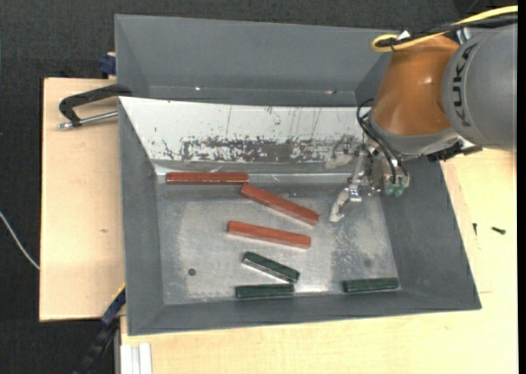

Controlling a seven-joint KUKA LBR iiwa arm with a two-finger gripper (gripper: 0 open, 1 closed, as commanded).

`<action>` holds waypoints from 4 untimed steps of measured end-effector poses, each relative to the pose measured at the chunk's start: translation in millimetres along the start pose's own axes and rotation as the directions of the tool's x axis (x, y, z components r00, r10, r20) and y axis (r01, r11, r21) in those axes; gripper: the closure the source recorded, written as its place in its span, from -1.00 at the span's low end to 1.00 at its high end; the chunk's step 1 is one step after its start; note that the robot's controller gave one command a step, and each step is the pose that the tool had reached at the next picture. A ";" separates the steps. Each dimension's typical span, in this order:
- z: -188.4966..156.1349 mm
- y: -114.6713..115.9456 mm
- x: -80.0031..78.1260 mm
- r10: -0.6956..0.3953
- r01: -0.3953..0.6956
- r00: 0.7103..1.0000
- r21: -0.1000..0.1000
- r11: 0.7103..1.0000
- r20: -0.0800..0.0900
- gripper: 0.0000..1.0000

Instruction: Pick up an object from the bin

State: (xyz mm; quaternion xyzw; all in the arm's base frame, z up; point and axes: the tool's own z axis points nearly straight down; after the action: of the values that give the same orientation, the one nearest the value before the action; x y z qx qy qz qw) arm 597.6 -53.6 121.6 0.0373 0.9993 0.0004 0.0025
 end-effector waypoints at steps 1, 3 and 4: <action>4.1 34.2 9.5 -0.064 0.064 0.998 0.000 0.998 -0.005 -1.00; 42.4 87.4 -1.1 0.026 -0.026 1.000 0.000 1.000 -0.001 1.00; 42.3 87.5 -1.2 0.027 -0.027 1.000 0.000 1.000 -0.001 1.00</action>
Offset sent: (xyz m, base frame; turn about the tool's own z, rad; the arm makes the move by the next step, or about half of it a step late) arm -0.0035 0.0741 -0.0516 -0.0169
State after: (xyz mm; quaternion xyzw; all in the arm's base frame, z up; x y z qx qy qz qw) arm 605.5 33.6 79.4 0.0505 0.9987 0.0003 0.0021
